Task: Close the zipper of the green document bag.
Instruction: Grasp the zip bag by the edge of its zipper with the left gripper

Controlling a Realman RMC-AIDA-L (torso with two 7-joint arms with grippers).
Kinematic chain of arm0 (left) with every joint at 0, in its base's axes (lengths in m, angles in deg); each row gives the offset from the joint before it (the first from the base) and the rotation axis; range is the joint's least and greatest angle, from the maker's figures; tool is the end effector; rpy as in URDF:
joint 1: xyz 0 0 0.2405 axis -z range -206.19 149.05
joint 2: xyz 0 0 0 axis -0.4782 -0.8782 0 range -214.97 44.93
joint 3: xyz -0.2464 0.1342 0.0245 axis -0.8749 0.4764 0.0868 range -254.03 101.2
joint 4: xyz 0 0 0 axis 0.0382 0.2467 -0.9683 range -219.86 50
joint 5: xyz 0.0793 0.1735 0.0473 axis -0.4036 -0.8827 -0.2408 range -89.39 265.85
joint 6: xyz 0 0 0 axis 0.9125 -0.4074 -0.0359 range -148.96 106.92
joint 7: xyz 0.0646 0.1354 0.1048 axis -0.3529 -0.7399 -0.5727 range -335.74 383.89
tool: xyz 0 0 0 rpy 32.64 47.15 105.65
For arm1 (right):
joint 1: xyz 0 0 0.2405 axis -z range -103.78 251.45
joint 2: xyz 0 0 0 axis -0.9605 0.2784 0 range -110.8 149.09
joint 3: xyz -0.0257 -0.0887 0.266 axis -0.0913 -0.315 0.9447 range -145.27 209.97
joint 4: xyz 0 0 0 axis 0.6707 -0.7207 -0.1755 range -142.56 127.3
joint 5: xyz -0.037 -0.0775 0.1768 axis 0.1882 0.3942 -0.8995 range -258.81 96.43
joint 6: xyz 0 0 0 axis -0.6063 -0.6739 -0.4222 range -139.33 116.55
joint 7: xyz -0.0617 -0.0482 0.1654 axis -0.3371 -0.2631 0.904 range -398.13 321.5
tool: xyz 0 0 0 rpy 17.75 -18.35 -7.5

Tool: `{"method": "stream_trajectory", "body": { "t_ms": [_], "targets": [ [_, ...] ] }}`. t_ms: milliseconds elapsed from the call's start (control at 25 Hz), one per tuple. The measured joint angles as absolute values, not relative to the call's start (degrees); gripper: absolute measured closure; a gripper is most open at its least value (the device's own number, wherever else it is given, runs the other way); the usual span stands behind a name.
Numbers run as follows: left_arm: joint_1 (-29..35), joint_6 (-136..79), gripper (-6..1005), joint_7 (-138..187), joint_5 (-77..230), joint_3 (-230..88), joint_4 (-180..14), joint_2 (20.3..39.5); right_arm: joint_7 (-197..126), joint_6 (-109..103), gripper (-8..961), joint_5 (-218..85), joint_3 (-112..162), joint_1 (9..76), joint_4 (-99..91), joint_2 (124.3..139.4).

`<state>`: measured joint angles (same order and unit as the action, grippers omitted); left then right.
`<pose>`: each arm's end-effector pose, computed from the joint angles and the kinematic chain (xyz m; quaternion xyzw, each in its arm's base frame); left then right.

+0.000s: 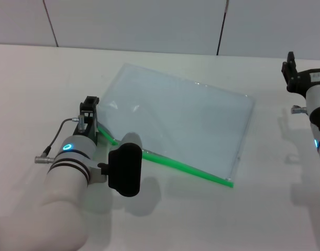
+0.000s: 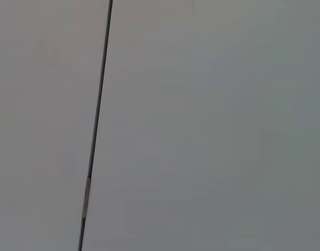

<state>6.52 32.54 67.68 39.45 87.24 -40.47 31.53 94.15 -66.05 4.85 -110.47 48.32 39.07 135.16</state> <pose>-0.2915 0.3844 -0.1093 -0.7547 0.2197 0.3427 0.5146 0.2645 0.4004 -0.0489 -0.6772 0.2308 0.1919 0.6718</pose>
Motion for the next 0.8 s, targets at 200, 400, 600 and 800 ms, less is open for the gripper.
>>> {"method": "stream_trajectory", "body": {
  "t_ms": [200,400,600,800],
  "targets": [
    [7.0,31.6,490,67.7,38.9,87.2,-40.6,31.46,94.1,-66.1,226,4.9,-110.5,48.4,39.3,135.16],
    [7.3,31.0,498,67.7,37.4,87.2,-41.2,31.59,94.1,-66.1,226,4.9,-110.5,48.3,39.4,135.16],
    [7.3,30.6,507,67.6,36.7,87.2,-41.3,31.61,94.1,-66.1,226,4.9,-110.5,48.3,39.6,135.16],
    [7.3,29.5,516,67.4,36.4,87.2,-41.3,31.69,94.1,-66.1,226,5.0,-110.5,48.4,39.9,135.16]
  ]
}}
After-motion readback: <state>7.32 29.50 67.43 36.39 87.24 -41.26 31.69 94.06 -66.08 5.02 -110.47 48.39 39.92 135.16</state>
